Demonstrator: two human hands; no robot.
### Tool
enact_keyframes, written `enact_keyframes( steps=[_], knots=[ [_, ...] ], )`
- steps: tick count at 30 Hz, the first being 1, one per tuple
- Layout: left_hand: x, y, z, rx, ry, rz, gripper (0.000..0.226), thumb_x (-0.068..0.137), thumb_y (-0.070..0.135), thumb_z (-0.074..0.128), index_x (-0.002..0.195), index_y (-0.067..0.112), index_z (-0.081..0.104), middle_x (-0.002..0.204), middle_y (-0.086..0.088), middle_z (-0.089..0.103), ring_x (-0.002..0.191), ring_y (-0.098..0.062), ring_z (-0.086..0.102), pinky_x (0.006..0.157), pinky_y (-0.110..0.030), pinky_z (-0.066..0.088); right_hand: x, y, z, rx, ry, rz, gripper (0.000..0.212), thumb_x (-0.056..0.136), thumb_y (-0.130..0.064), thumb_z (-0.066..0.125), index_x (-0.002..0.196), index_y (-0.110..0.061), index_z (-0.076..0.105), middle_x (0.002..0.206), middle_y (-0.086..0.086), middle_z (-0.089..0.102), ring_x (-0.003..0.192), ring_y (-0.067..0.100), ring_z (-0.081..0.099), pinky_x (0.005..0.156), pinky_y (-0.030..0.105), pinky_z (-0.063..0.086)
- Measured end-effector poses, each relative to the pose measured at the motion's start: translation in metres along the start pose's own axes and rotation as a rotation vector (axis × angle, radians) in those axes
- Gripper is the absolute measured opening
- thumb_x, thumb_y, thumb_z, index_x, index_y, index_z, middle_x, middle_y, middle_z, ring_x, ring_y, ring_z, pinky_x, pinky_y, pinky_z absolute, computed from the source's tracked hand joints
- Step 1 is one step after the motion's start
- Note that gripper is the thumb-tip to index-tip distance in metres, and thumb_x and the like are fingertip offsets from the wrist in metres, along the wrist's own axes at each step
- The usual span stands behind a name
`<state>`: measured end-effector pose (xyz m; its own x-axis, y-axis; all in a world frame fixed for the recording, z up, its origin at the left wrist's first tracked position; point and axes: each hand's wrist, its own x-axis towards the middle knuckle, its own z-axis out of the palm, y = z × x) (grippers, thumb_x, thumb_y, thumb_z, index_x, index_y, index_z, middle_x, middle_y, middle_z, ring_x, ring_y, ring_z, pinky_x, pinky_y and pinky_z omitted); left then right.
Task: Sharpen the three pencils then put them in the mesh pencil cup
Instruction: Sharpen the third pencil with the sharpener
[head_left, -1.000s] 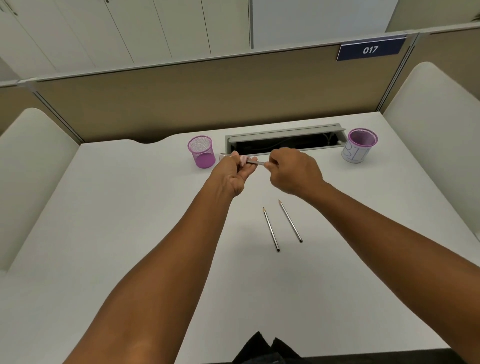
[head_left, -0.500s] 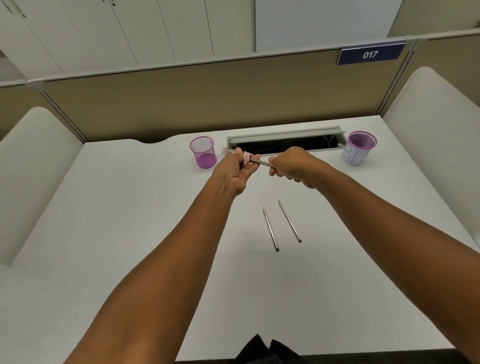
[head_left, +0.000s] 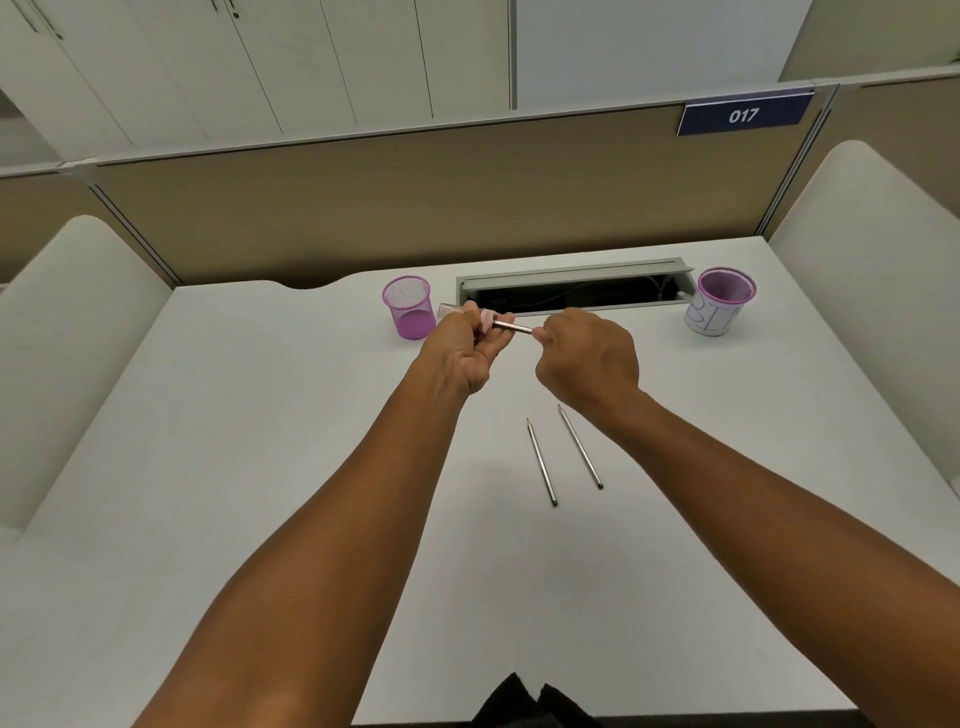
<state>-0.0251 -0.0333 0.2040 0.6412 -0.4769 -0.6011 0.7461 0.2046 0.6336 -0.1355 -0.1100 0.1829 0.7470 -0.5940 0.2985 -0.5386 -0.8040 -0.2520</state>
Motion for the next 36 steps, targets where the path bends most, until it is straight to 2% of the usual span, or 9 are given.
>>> enact_keyframes(
  steps=[5,7,12,17,19,23,25,33,36],
  knots=[
    [-0.002,-0.003,-0.003,0.052,-0.01,0.005,0.04,0.1,0.007,0.048,0.139,0.004,0.044,0.126,-0.023,0.056,0.103,-0.032,0.065,0.094,-0.046,0.051,0.03,0.0,-0.023,0.65,-0.635,0.619,0.031,0.097,-0.027,0.048,0.079,-0.007,0.064,0.068,0.003,0.049,0.052,0.014,0.036,0.046,0.024,0.028],
    [-0.001,-0.006,-0.004,0.059,-0.006,-0.006,0.041,0.1,0.008,0.048,0.14,0.004,0.042,0.129,-0.024,0.056,0.107,-0.032,0.065,0.095,-0.045,0.05,0.032,0.005,-0.024,0.749,-0.736,0.659,0.033,0.099,-0.026,0.046,0.079,-0.006,0.063,0.064,0.003,0.047,0.049,0.011,0.032,0.041,0.022,0.025],
    [0.003,-0.005,-0.004,0.023,0.014,0.0,0.041,0.1,0.002,0.045,0.141,0.003,0.041,0.129,-0.023,0.055,0.112,-0.034,0.062,0.1,-0.046,0.047,0.017,0.002,-0.003,0.294,-0.392,0.208,0.031,0.097,-0.039,0.048,0.088,-0.011,0.057,0.078,0.002,0.055,0.068,0.018,0.049,0.059,0.028,0.035],
    [0.0,-0.005,-0.003,0.008,-0.006,-0.036,0.027,0.099,0.006,0.05,0.126,0.0,0.05,0.126,-0.022,0.057,0.107,-0.036,0.064,0.098,-0.047,0.047,0.002,0.005,0.004,-0.104,-0.071,-0.095,0.027,0.1,-0.031,0.039,0.087,-0.015,0.056,0.082,0.004,0.061,0.063,0.019,0.045,0.058,0.029,0.028],
    [0.0,-0.005,-0.002,0.02,-0.022,-0.046,0.018,0.099,0.008,0.05,0.115,-0.001,0.05,0.117,-0.023,0.059,0.107,-0.036,0.064,0.097,-0.048,0.048,0.003,0.001,0.002,-0.086,-0.123,-0.001,0.031,0.099,-0.032,0.038,0.091,-0.014,0.061,0.08,0.005,0.058,0.066,0.021,0.046,0.059,0.029,0.031],
    [0.004,-0.007,-0.005,0.092,-0.014,-0.032,0.028,0.099,0.011,0.051,0.124,-0.001,0.05,0.101,-0.02,0.061,0.097,-0.032,0.067,0.09,-0.045,0.053,0.023,-0.004,-0.015,0.674,-0.621,0.622,0.031,0.096,-0.026,0.043,0.075,-0.01,0.059,0.064,0.002,0.046,0.051,0.015,0.035,0.047,0.024,0.027],
    [0.004,-0.009,-0.006,0.117,-0.014,-0.022,0.03,0.099,0.012,0.051,0.127,0.0,0.05,0.1,-0.02,0.062,0.096,-0.031,0.067,0.089,-0.044,0.054,0.025,-0.001,-0.016,0.773,-0.725,0.663,0.033,0.098,-0.024,0.042,0.077,-0.007,0.06,0.062,0.002,0.046,0.048,0.012,0.031,0.043,0.022,0.024],
    [0.008,-0.004,-0.006,0.065,-0.006,0.006,0.039,0.1,0.004,0.046,0.139,0.003,0.043,0.131,-0.024,0.054,0.112,-0.034,0.063,0.098,-0.046,0.049,0.002,-0.001,0.008,0.104,-0.115,0.026,0.026,0.098,-0.034,0.046,0.09,-0.013,0.059,0.082,0.002,0.059,0.067,0.02,0.047,0.055,0.027,0.027],
    [0.008,-0.007,-0.005,0.061,-0.022,-0.014,0.037,0.1,0.005,0.047,0.137,0.002,0.045,0.127,-0.024,0.056,0.112,-0.035,0.062,0.098,-0.045,0.048,-0.004,-0.003,0.011,0.005,-0.041,0.019,0.029,0.1,-0.029,0.041,0.087,-0.012,0.06,0.08,0.004,0.059,0.063,0.02,0.045,0.05,0.026,0.021]
  ],
)
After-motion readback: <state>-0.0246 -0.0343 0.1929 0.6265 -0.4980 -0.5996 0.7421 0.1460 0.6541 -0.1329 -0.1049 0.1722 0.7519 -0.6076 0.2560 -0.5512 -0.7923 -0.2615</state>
